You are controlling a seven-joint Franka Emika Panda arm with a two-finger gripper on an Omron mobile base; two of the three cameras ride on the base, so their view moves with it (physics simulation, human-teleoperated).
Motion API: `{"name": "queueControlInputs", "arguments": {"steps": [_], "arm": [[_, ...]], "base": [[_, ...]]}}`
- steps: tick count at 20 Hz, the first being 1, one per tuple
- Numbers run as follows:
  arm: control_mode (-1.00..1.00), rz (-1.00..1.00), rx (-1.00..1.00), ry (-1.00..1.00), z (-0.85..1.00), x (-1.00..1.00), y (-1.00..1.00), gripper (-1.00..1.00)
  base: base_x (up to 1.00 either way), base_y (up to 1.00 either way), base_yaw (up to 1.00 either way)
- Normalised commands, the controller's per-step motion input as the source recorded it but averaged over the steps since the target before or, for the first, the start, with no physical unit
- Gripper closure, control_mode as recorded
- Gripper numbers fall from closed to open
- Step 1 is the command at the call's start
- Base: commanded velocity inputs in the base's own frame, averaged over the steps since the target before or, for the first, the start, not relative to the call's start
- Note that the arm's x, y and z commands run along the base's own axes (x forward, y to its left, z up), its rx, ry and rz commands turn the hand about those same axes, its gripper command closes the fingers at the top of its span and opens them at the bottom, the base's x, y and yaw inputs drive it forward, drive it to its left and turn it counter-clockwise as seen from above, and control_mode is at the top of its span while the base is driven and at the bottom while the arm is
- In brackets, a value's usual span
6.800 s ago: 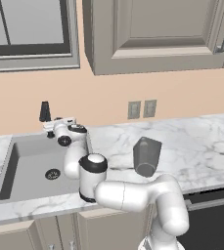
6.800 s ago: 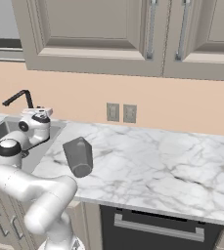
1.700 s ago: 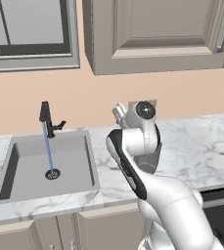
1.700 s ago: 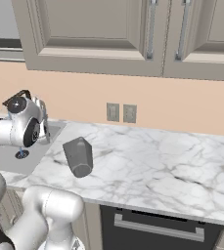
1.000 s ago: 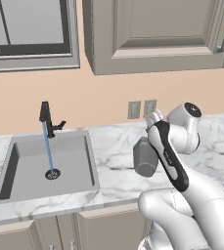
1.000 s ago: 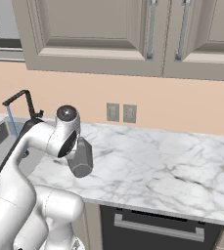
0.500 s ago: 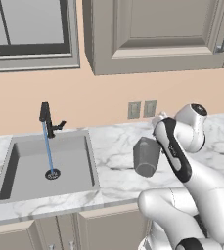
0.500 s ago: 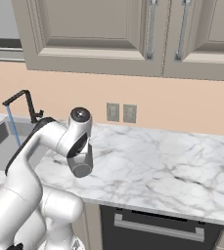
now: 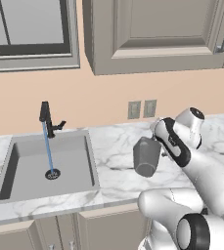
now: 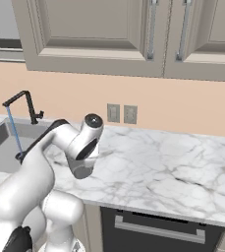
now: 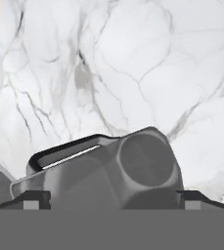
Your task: Turn on the sink faucet and place the jug under the water for a few seconds to fill it up.
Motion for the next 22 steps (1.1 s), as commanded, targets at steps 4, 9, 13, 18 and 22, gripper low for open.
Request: {"name": "queueControlInputs", "arguments": {"steps": [4,9,13,18,22], "arm": [[-1.0,0.14,0.0,0.07,-0.26,0.5,0.0,-1.0],[-1.0,0.12,0.0,0.09,-0.31,0.43,0.0,-1.0],[-1.0,0.1,0.0,0.1,-0.34,0.41,0.0,-1.0],[-1.0,0.06,-0.01,-0.05,-0.12,-0.13,-0.01,-1.0],[-1.0,0.0,-0.05,-0.31,0.1,-0.64,-0.03,-1.0]], "base": [[0.0,0.0,0.0],[0.0,0.0,0.0],[0.0,0.0,0.0],[0.0,0.0,0.0],[0.0,0.0,0.0]]}}
